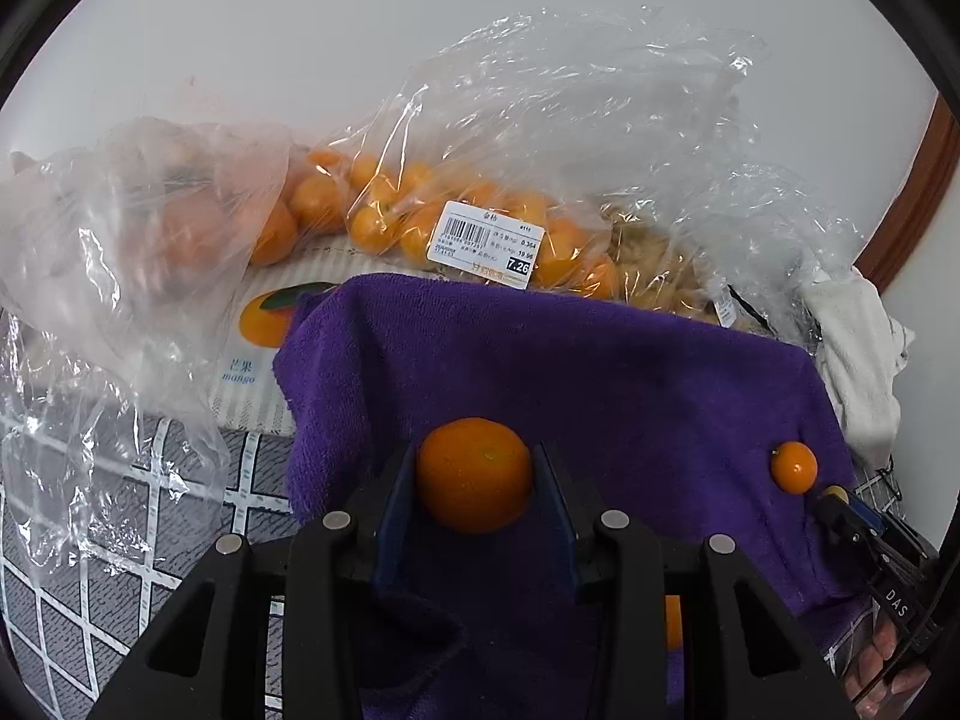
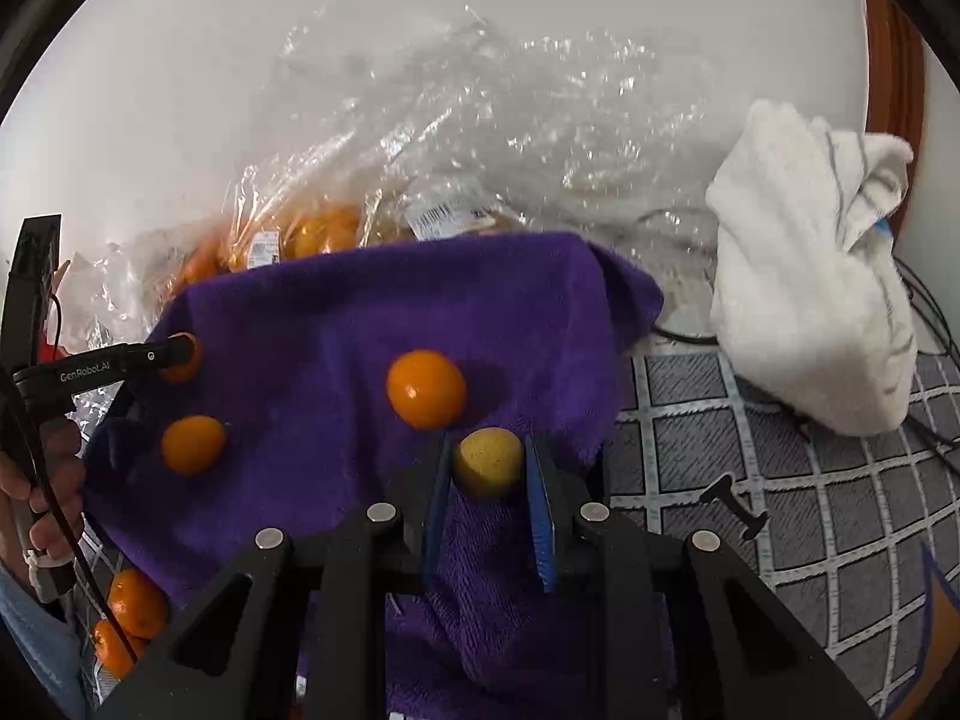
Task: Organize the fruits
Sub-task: 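Carry the yellow fruit onto the towel with the right gripper while the left carries its orange, then open both grippers to drop the fruits onto the purple towel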
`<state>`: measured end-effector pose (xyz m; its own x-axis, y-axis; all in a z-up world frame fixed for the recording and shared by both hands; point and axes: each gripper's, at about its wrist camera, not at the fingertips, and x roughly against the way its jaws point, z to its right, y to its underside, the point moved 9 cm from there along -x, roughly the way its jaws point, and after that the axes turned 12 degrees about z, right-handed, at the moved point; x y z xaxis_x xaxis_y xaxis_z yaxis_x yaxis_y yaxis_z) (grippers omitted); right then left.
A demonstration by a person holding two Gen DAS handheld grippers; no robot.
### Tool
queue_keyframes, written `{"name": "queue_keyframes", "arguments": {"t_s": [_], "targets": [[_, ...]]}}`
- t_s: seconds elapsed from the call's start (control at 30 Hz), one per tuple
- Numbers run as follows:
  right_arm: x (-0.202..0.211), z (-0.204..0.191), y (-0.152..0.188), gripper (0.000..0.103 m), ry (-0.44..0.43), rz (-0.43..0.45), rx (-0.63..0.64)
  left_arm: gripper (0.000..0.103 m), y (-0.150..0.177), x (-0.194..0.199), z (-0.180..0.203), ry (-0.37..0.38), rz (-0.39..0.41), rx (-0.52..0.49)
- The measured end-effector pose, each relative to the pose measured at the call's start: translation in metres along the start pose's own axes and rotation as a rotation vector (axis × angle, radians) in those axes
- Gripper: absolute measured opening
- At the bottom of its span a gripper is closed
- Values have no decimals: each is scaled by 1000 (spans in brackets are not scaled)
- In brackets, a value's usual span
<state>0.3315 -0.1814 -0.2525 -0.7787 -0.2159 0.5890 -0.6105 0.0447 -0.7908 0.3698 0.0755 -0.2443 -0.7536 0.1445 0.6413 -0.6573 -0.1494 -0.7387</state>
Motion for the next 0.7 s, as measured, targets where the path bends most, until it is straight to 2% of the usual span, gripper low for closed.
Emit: {"name": "queue_keyframes", "arguments": {"t_s": [0.37,0.47,0.53,0.6,0.63,0.7], "targets": [[-1,-6,3,26,22,9,47,39,0,-4,3,-15,6,-7],[1,-10,3,34,12,6,58,44,-1,-2,5,-5,4,4],[4,-13,2,51,12,11,69,54,-5,2,6,9,24,14],[9,-15,-1,64,31,39,88,55,-10,8,6,9,58,20],[12,-16,-3,68,48,61,101,55,-13,11,6,3,70,19],[17,-17,-7,68,75,89,123,55,-17,16,6,-3,89,14]]}}
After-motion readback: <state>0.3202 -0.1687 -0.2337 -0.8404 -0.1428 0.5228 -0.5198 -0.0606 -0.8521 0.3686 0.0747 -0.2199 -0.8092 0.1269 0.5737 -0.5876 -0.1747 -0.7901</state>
